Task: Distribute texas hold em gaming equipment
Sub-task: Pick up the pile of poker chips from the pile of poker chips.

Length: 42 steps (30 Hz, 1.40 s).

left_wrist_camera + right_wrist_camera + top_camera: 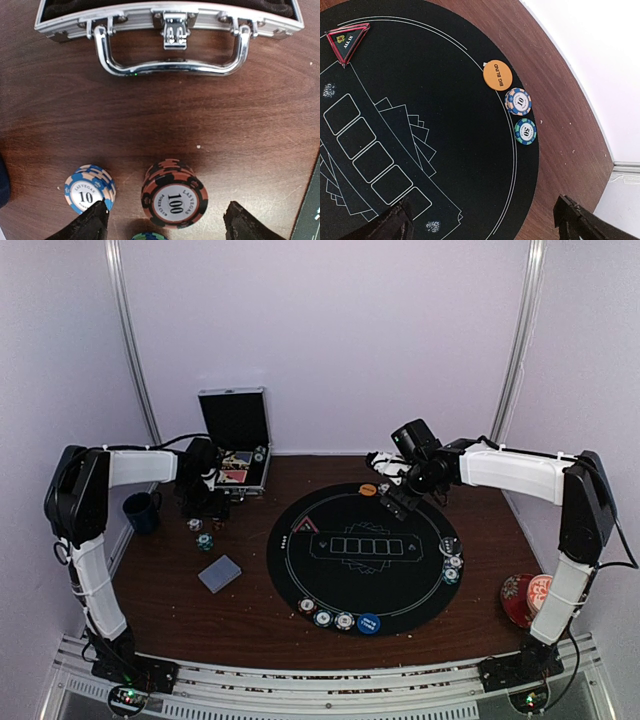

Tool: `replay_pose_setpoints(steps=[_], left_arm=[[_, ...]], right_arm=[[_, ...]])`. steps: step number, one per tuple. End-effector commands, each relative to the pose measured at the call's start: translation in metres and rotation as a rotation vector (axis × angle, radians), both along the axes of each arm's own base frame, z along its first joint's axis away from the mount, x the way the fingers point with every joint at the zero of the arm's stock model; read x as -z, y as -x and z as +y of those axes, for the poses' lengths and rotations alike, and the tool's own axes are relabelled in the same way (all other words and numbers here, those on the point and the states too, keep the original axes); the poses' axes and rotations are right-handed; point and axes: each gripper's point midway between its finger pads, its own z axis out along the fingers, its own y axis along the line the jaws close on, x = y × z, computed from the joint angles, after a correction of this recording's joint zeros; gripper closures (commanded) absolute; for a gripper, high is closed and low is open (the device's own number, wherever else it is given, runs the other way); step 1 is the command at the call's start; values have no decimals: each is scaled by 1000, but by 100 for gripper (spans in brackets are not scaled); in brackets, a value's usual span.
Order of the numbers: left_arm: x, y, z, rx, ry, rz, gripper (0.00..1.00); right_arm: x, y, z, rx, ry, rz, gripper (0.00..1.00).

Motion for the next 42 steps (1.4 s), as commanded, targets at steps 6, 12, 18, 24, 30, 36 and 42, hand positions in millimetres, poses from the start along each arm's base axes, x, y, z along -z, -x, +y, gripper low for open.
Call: replay_pose_setpoints(steps=[6,12,18,24,30,36,42], left_arm=[[0,-12,1,13,-8,-30,23],[-1,-16,1,14,-10,-43,29],[-1,-17,0,18,-7,-46,35],[-1,-16,-3,27,5,-44,42],[0,-15,-5,34,21,-40,49],[-2,-14,-7,33,34,-40,55],[0,-11,-9,35,45,-31,57]], right_arm=[[4,-1,-2,9,13,-7,0],[5,-1,-1,7,17,-5,0],[7,-1,-1,6,20,-2,0],[6,-1,-1,6,20,-4,0],[6,-1,-1,5,23,-5,0],[4,-1,-1,5,22,-9,0],[4,-1,-1,6,23,-10,0]])
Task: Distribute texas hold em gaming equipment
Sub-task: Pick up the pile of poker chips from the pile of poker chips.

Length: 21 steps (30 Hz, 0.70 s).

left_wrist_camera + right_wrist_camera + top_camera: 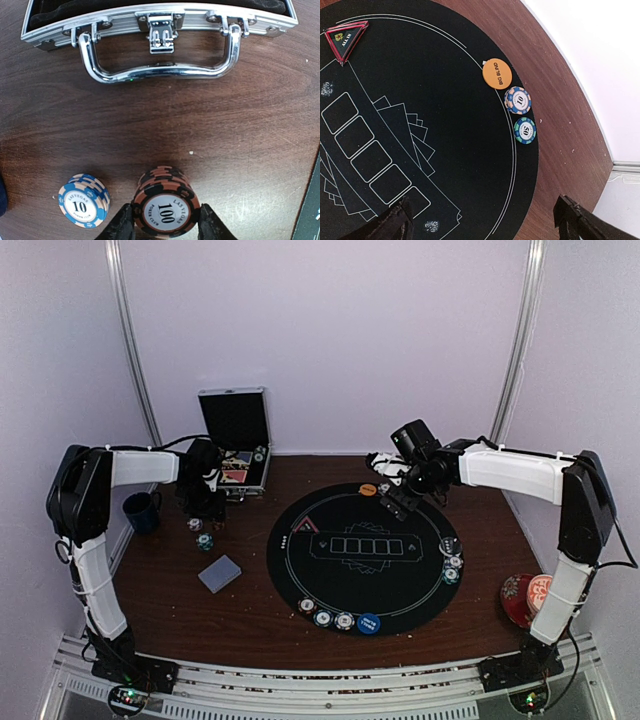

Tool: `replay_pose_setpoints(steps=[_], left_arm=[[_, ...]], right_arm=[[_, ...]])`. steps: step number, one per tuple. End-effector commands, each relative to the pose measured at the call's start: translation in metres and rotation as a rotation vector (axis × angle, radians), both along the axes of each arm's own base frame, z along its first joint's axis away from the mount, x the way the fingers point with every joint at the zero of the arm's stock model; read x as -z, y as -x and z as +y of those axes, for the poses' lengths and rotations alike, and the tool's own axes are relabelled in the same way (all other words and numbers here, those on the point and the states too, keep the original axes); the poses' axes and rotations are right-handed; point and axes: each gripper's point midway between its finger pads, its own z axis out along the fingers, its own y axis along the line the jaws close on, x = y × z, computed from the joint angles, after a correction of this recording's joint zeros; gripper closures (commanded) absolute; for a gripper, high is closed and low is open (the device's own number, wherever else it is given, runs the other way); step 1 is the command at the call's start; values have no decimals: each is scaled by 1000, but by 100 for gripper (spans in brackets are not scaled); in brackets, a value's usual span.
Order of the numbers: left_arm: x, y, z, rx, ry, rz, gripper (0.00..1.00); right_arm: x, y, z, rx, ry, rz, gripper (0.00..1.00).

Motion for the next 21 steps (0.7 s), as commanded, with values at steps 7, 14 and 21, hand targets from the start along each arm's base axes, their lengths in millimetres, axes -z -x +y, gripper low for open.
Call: replay_pose_setpoints(steps=[7,14,21], left_arm=[[-10,-7,-3,4,34,-37,65],[-15,-7,-2,-4,33,-49,71],[-30,-8,-2,-8,46,-83,72]], right_arm=[[1,0,-1,5,13,-14,0],[-1,-1,0,4,9,-17,0],[-1,-1,0,4,9,-17,0]])
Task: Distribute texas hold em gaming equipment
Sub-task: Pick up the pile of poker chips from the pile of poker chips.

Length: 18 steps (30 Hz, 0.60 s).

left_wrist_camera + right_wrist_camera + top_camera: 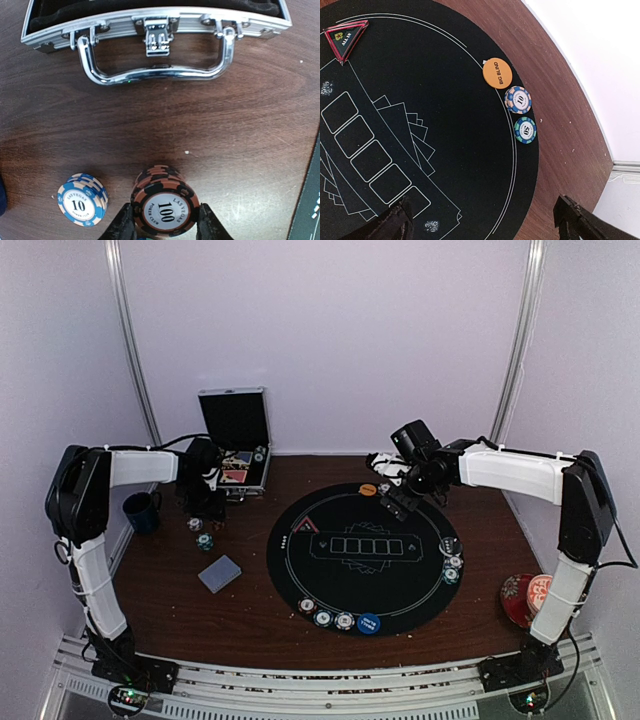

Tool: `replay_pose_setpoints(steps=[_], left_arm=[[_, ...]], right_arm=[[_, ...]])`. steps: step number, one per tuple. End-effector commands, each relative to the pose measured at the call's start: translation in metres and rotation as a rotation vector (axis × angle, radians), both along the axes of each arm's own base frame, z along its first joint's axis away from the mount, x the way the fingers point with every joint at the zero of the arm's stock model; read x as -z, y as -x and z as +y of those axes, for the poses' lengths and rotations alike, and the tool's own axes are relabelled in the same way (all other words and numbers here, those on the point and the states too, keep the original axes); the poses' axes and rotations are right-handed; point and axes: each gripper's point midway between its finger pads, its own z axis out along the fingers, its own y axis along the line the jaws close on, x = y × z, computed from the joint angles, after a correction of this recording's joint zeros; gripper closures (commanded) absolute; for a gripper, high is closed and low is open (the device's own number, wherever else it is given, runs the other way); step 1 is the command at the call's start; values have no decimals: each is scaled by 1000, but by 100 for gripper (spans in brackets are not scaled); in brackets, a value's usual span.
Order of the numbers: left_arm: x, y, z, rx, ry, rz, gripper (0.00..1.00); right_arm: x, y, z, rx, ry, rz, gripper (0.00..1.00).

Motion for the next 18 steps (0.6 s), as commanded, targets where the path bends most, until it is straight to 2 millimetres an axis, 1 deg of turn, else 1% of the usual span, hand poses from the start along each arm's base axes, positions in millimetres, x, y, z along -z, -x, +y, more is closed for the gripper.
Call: replay_pose_setpoints(steps=[1,12,15,18], left_arm=[[-30,-8,-2,-8,42,-83,72],[-48,-8,0,-10,47,-124,72],[-41,-7,0,-7,43,-108,70],[-29,-6,-1,0,34,-80,69]], right_arm=[[-1,-1,0,4,8,-18,0],[-3,-1,0,5,7,-22,0],[-2,-1,0,5,7,-20,0],[-2,-1,0,5,8,-19,0]])
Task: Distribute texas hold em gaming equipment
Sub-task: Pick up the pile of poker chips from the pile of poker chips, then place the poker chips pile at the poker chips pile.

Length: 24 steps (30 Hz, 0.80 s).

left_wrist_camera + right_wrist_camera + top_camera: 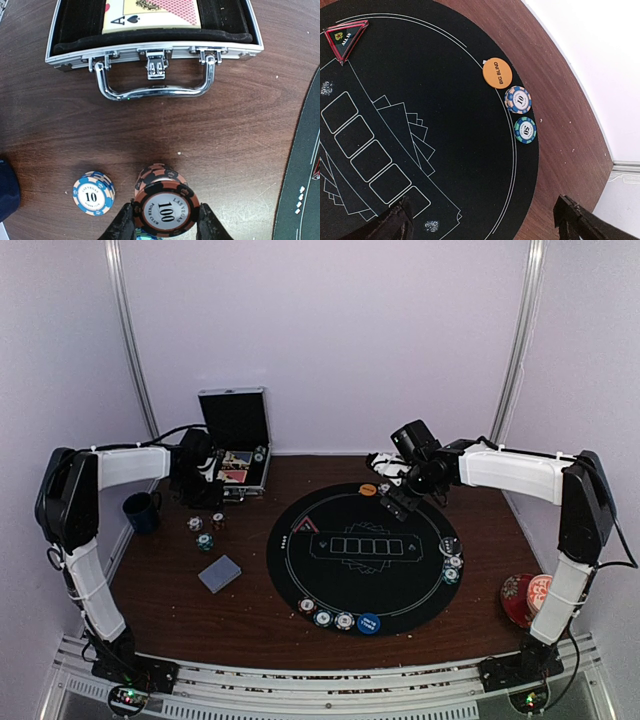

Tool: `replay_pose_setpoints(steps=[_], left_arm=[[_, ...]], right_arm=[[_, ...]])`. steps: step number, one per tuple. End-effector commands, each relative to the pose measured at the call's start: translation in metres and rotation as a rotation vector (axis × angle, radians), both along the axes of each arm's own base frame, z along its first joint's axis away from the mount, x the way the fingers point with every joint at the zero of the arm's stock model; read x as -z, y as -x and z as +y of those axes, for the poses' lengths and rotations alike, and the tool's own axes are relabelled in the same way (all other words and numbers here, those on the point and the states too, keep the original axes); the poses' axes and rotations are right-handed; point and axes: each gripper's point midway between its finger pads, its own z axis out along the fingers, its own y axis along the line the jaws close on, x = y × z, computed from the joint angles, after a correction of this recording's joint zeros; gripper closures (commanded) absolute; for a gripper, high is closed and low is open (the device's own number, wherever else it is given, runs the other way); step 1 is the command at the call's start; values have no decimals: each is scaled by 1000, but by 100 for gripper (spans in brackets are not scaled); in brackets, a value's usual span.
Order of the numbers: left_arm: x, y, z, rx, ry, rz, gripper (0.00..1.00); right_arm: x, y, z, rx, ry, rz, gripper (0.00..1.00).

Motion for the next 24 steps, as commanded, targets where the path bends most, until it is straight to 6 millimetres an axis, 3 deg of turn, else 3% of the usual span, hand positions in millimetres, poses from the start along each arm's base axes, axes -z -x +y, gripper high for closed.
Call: replay_pose_setpoints(steps=[1,24], left_arm=[[7,-4,1,0,5,-3,69],[34,-3,5,-2,-37,50,62]], right_arm=[[-3,-1,0,5,7,-21,0],[-3,0,0,3,5,-20,0]])
